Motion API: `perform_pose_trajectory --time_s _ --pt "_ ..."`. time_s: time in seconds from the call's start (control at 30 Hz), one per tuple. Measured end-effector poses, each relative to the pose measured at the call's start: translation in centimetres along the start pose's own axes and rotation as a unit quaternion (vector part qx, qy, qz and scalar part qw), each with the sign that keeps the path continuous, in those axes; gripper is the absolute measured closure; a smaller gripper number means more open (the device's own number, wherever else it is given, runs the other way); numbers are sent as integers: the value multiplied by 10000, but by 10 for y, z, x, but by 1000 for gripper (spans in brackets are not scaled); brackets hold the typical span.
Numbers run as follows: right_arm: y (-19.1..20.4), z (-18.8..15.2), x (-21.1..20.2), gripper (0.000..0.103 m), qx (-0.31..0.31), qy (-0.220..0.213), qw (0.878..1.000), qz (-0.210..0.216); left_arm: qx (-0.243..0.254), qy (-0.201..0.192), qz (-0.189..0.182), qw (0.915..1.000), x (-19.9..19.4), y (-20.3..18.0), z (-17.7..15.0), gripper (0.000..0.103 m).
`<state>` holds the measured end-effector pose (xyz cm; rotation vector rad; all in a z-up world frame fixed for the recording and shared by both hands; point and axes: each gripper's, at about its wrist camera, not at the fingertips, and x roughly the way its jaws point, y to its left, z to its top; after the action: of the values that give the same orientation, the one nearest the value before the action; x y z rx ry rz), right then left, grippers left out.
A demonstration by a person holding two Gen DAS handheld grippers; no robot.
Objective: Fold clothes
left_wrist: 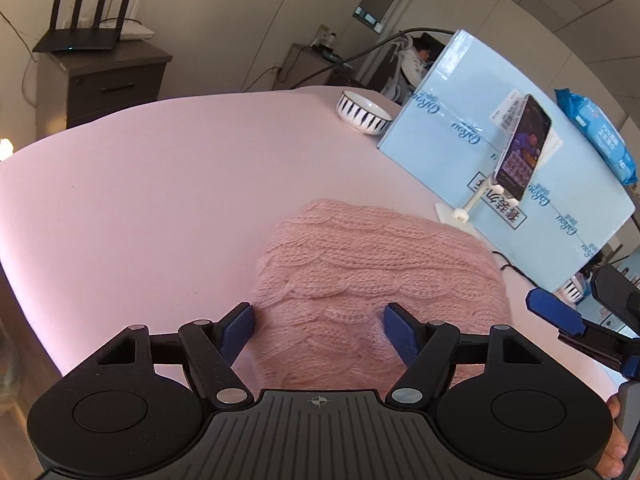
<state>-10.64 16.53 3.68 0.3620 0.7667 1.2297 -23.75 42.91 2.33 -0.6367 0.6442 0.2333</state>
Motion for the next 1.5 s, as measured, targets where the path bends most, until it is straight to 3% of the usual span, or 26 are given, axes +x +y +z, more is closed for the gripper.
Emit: perform_pose_trajectory --time_s 0.13,0.37,0.4,0.5,0.53,0.57,0.6,0.7,0.8,0.93,1.03,1.07,1.17,1.23,1.3,1.4,1.5 --pt "-14 -4 15 14 106 129 9998 -128 -74 22 -135 9999 1 5 -3 28" --pt "-11 -2 1 9 234 52 9997 -66 -115 -12 65 9999 3 -4 0 27" --pt "-11 -1 -3 6 276 20 9995 -126 -216 -62 171 9996 -1 -4 1 27" --pt "-18 5 -32 5 383 -137 9962 -768 -183 -862 1097 9901 -33 -14 5 27" --pt "-21 7 -41 5 413 -195 9940 -994 99 -1425 1600 9767 -50 -26 3 27" --pt "-27 10 -55 4 504 -312 9884 -1395 208 -1642 1718 9711 -57 -32 2 27" --pt "-33 12 -70 4 640 -442 9802 -1819 343 -1933 1768 9645 -67 -42 0 27" --pt "-48 13 -112 4 897 -728 9594 -2571 577 -2201 1166 9668 -81 -75 -6 23" --pt "-61 6 -159 3 1034 -1137 9448 -2894 1156 -1995 605 9712 -67 -121 -15 22" --pt "-72 -9 -213 3 1023 -1320 9225 -3481 1739 -1416 -208 9743 -24 -187 -29 22" --pt "-74 -25 -250 2 675 -1441 8941 -4187 2018 -966 -669 9724 10 -234 -42 22" --pt "-75 -31 -261 1 473 -1473 8795 -4502 2141 -824 -784 9702 23 -252 -48 22" --pt "-87 -49 -285 0 136 -1469 8326 -5338 2653 -633 -1037 9565 58 -305 -75 21" --pt "-101 -57 -298 0 294 -1451 7990 -5827 2991 -447 -1219 9454 83 -341 -104 21" --pt "-120 -65 -311 0 526 -1423 7708 -6187 3038 -229 -1275 9439 101 -359 -118 21" --pt "-144 -72 -325 0 737 -1388 7516 -6407 3095 124 -1220 9430 134 -385 -146 18" --pt "-162 -77 -328 0 793 -1338 7386 -6560 3225 229 -967 9413 154 -395 -167 10"
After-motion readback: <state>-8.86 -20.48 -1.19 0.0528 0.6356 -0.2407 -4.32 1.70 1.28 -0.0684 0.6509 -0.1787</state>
